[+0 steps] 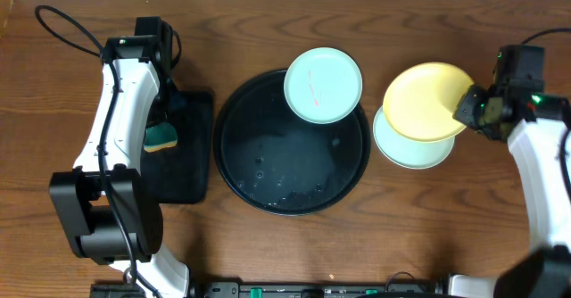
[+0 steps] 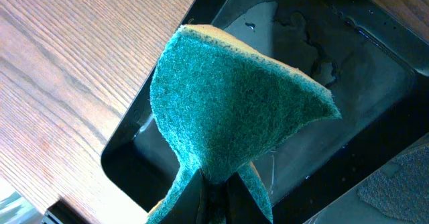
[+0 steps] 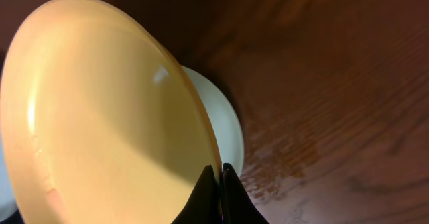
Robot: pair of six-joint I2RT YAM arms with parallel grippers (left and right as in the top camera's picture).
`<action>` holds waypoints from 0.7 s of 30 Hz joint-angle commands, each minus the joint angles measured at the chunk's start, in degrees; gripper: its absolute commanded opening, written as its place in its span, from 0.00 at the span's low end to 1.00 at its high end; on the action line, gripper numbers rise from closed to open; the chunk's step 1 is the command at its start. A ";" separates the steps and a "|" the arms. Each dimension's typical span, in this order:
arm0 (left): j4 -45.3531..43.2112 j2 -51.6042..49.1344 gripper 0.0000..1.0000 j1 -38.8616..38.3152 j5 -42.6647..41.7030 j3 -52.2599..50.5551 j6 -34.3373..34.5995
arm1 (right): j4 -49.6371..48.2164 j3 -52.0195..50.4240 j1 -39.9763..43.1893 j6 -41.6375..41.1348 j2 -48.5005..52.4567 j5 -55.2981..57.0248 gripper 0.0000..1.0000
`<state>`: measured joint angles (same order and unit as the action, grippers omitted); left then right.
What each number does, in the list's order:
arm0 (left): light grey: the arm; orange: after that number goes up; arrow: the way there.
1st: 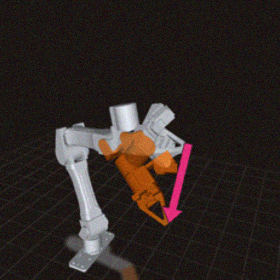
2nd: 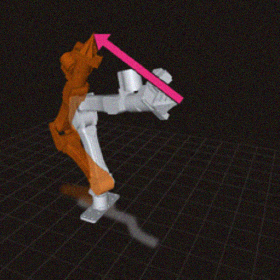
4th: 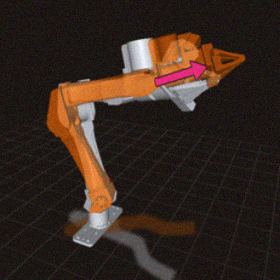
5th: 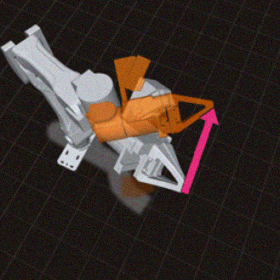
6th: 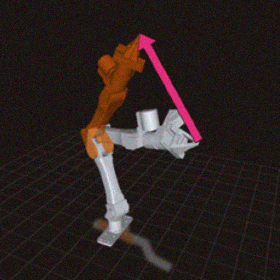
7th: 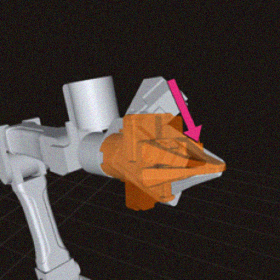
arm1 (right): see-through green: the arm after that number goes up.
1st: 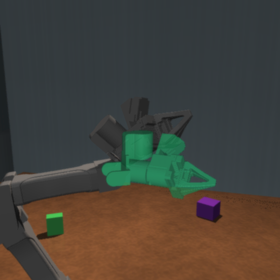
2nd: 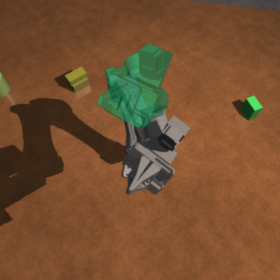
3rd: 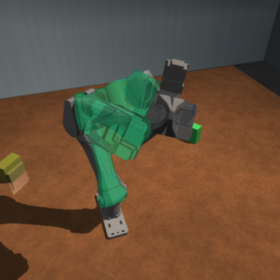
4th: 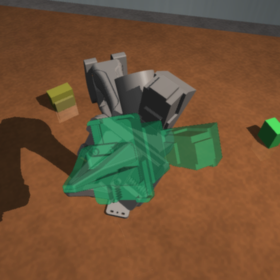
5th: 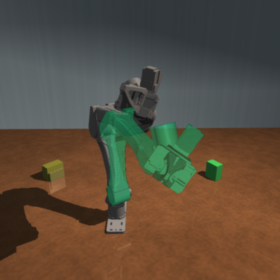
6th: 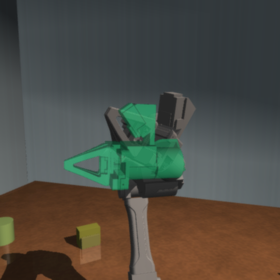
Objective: Clean dirty plates on tray and stack at the side
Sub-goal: 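Carry the yellow plate right and set it on the pale green plate, then move right gripper to the last pale green plate and grip its rim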
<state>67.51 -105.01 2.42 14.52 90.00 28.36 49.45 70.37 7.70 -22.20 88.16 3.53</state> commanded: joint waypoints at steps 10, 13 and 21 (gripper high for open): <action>0.35 1.25 0.07 0.04 1.18 -0.44 0.46 | 0.72 -0.57 0.07 -0.87 9.51 -0.63 0.02; 0.35 1.25 0.07 0.04 1.18 -0.44 0.48 | 0.70 -0.42 0.07 1.95 9.18 -3.82 0.22; 0.35 1.25 0.07 0.04 0.96 -0.44 0.46 | 3.63 7.13 -3.45 10.08 9.22 -14.53 0.70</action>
<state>67.53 -105.01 2.42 14.52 90.00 28.36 52.47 72.86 6.90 -16.27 98.00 -5.96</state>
